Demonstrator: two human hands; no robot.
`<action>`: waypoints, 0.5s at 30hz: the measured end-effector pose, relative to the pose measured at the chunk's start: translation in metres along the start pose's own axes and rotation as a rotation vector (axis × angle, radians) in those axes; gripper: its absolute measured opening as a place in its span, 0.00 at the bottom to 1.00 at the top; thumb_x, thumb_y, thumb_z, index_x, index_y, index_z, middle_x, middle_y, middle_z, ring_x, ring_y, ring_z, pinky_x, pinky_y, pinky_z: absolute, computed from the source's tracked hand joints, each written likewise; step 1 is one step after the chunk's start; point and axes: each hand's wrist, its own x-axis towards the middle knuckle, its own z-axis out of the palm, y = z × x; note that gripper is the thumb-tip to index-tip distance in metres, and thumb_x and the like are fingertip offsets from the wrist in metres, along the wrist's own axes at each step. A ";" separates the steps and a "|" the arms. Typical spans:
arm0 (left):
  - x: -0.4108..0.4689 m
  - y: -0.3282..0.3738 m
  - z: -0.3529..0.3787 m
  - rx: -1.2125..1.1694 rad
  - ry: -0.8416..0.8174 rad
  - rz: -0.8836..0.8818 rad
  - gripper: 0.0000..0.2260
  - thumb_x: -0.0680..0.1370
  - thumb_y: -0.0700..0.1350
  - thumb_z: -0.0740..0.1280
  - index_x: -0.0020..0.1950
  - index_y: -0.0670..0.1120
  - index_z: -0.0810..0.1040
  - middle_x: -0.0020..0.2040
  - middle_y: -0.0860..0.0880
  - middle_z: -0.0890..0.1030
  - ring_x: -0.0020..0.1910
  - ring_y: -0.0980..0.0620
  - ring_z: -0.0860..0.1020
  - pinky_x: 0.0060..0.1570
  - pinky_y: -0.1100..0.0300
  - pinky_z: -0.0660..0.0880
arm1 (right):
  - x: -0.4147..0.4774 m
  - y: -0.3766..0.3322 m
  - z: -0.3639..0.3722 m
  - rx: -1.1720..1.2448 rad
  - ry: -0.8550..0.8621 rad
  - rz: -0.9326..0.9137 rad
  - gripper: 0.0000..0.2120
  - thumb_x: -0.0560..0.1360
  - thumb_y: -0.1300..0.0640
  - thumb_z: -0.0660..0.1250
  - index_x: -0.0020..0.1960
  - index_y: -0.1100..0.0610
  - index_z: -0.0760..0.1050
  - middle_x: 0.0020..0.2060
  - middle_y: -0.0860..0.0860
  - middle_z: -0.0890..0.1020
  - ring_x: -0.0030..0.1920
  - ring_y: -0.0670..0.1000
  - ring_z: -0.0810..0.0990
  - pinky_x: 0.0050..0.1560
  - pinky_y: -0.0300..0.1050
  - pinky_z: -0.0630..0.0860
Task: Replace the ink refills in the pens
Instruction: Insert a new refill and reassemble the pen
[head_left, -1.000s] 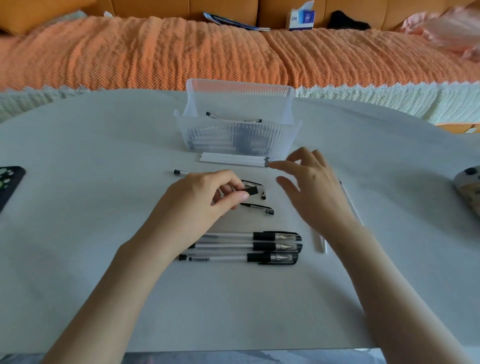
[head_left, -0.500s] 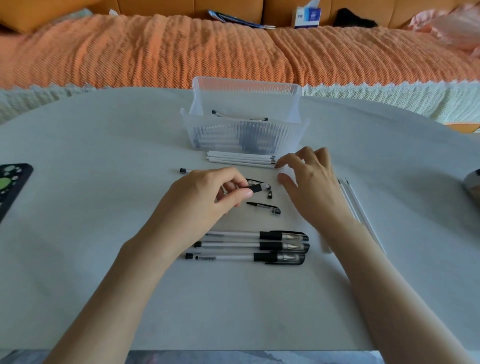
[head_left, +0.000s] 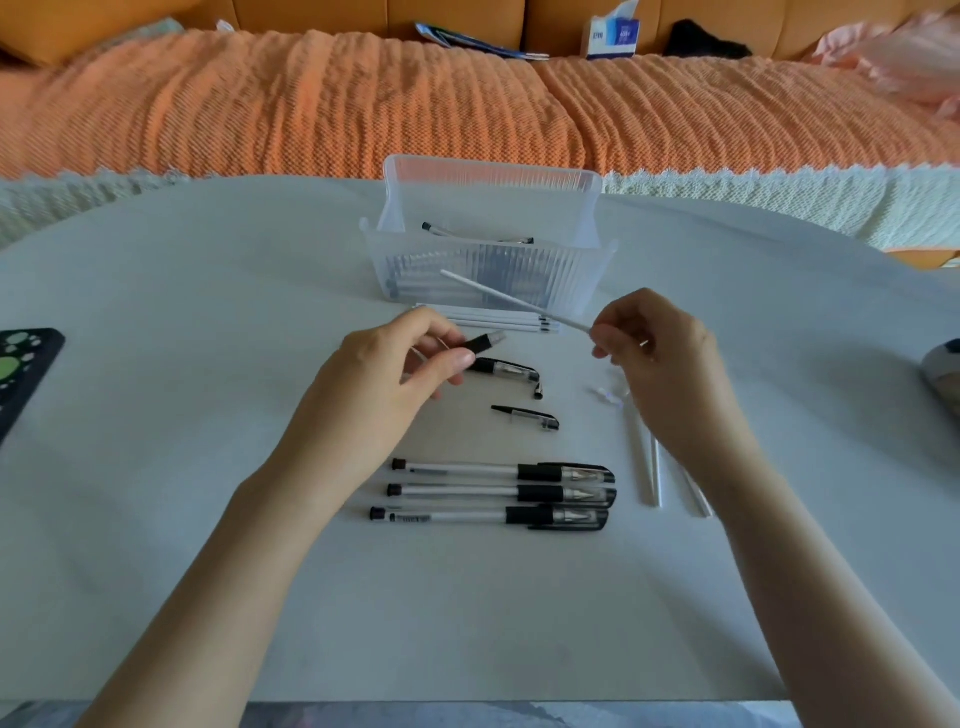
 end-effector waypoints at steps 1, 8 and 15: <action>0.001 -0.001 -0.002 -0.014 0.012 -0.011 0.01 0.76 0.48 0.67 0.46 0.52 0.76 0.38 0.57 0.82 0.36 0.58 0.79 0.46 0.55 0.76 | -0.002 0.000 -0.002 0.032 -0.005 0.011 0.06 0.75 0.64 0.64 0.41 0.56 0.74 0.33 0.48 0.80 0.33 0.40 0.74 0.38 0.34 0.70; 0.002 -0.004 -0.011 -0.123 0.087 -0.041 0.01 0.76 0.43 0.67 0.47 0.48 0.78 0.38 0.55 0.82 0.37 0.57 0.79 0.49 0.56 0.76 | -0.009 0.005 -0.013 0.087 -0.032 0.031 0.10 0.74 0.65 0.66 0.38 0.52 0.74 0.28 0.44 0.79 0.31 0.40 0.75 0.39 0.38 0.71; 0.003 -0.006 -0.017 -0.151 0.137 -0.028 0.01 0.76 0.43 0.67 0.45 0.49 0.76 0.40 0.56 0.82 0.37 0.54 0.80 0.50 0.48 0.77 | -0.011 0.007 -0.015 0.084 -0.062 0.013 0.10 0.74 0.65 0.66 0.38 0.51 0.74 0.30 0.42 0.80 0.32 0.41 0.75 0.39 0.38 0.71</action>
